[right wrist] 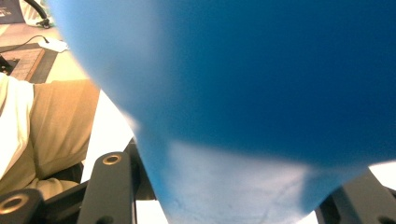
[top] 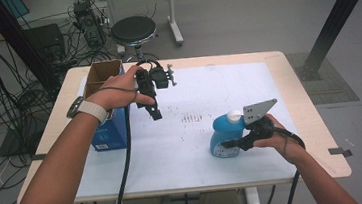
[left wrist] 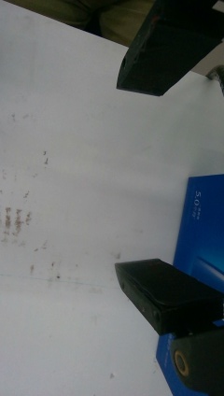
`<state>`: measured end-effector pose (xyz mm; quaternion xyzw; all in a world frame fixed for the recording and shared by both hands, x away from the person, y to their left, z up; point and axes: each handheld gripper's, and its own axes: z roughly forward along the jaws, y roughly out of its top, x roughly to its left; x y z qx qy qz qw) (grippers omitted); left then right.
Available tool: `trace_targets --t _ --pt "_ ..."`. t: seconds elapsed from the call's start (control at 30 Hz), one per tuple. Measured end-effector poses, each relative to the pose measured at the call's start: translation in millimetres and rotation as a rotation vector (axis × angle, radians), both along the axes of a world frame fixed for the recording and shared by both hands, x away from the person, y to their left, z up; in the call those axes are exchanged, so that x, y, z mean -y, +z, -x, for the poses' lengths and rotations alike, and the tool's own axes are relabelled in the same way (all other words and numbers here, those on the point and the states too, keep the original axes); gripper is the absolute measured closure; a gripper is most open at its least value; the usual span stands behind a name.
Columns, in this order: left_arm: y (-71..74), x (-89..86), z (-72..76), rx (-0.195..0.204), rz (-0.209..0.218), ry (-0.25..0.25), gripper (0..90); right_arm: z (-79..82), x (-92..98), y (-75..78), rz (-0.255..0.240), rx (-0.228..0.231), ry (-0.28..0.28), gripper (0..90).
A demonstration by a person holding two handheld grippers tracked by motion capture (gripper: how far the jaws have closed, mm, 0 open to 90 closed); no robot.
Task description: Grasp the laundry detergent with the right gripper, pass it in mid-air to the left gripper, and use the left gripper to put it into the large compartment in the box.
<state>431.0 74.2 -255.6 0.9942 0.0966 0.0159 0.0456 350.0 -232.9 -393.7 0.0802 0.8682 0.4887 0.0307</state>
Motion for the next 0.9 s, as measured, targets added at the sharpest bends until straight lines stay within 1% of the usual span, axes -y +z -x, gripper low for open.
trace_targets --t 0.67,0.9 --pt "-0.3 -1.0 -1.0 -0.002 0.002 0.005 11.4 -0.1 0.1 -0.6 -0.005 -0.005 -0.004 43.7" --pt "0.1 -1.3 -1.2 -0.001 -0.003 0.004 11.4 -0.4 0.3 -0.8 -0.007 -0.007 -0.003 43.6"
